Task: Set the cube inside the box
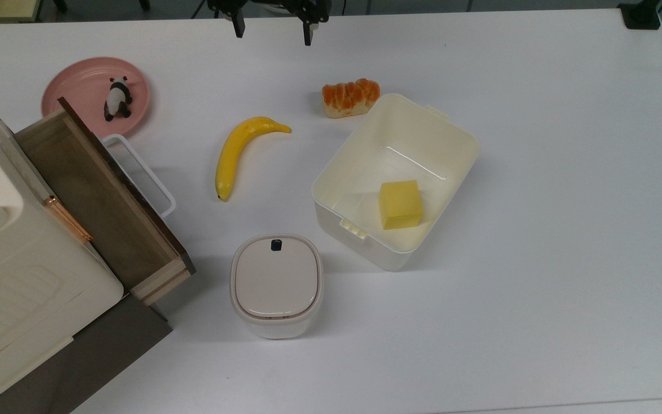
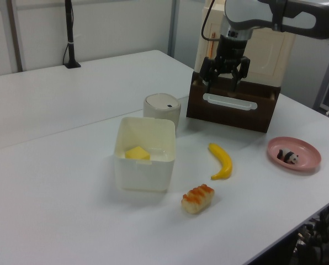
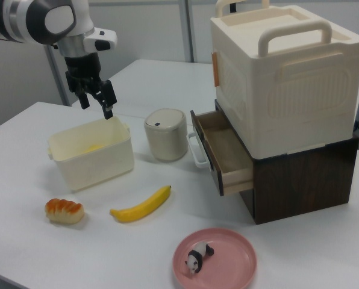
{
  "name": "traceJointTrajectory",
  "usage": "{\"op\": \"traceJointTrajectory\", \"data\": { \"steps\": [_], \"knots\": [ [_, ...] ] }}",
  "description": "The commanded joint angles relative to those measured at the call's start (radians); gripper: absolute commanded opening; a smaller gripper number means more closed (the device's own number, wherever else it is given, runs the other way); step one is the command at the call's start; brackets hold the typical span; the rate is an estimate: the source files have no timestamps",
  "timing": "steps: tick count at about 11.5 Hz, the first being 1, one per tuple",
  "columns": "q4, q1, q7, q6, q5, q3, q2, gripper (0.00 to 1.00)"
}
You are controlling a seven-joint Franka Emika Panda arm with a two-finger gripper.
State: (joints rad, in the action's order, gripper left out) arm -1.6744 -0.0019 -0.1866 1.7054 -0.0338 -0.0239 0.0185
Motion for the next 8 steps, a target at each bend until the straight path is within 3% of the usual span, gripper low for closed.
{"op": "traceJointTrajectory", "data": {
  "steps": [1, 4, 8],
  "knots": [
    [-0.005, 0.042, -0.020, -0.013, -0.012, 0.021, 0.014, 1.00],
    [-0.011, 0.043, -0.007, -0.012, -0.012, 0.021, 0.015, 1.00],
    [-0.011, 0.043, 0.139, -0.020, -0.009, 0.032, 0.017, 1.00]
  ]
}}
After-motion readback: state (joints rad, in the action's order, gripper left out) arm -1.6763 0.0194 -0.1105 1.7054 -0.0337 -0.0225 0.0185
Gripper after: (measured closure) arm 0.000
